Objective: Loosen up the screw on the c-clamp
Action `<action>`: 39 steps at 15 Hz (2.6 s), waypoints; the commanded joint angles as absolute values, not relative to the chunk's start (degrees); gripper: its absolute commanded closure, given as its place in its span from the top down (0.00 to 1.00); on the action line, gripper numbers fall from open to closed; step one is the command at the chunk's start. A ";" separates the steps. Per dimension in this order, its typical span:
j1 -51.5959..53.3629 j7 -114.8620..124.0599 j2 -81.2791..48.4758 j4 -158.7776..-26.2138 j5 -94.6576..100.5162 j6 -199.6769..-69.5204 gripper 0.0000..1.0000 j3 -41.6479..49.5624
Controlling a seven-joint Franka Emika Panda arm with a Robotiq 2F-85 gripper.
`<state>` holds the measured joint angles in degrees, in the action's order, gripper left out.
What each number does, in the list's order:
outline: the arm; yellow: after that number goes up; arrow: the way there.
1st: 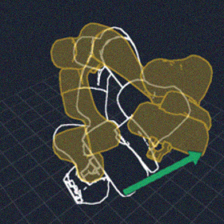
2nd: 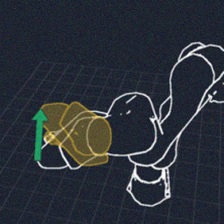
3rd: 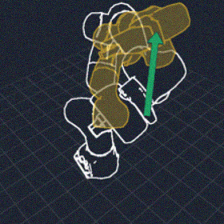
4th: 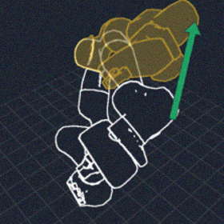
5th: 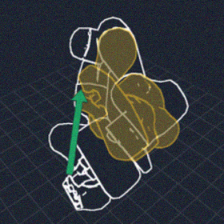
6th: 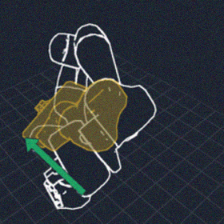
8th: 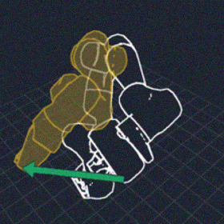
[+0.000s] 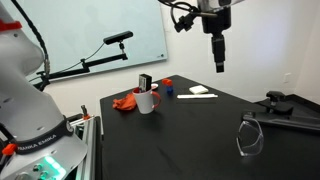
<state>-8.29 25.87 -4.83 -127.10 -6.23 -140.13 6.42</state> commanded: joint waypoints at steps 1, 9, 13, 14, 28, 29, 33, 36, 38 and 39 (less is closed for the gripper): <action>-7.06 35.96 -13.80 -116.02 -7.15 -137.09 1.00 7.93; -7.13 45.41 -23.03 -103.96 -7.45 -133.68 1.00 10.88; -8.17 44.84 -23.98 -105.43 -7.76 -135.36 1.00 12.52; -8.80 44.99 -24.57 -105.03 -8.99 -135.36 1.00 12.72; -10.61 18.23 -28.58 -103.96 -7.63 -145.57 1.00 9.10; -11.96 14.68 -29.68 -102.85 -9.18 -145.68 1.00 7.72; -13.36 12.73 -33.43 -99.07 -11.73 -143.74 1.00 6.33; -11.65 15.56 -33.74 -100.79 -10.20 -145.06 1.00 8.10; -11.68 15.57 -34.23 -100.06 -10.21 -144.92 1.00 8.08; -11.70 15.57 -34.29 -99.89 -10.21 -144.85 1.00 8.08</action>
<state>-12.19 15.93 -34.22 -100.03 -9.67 -145.03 7.50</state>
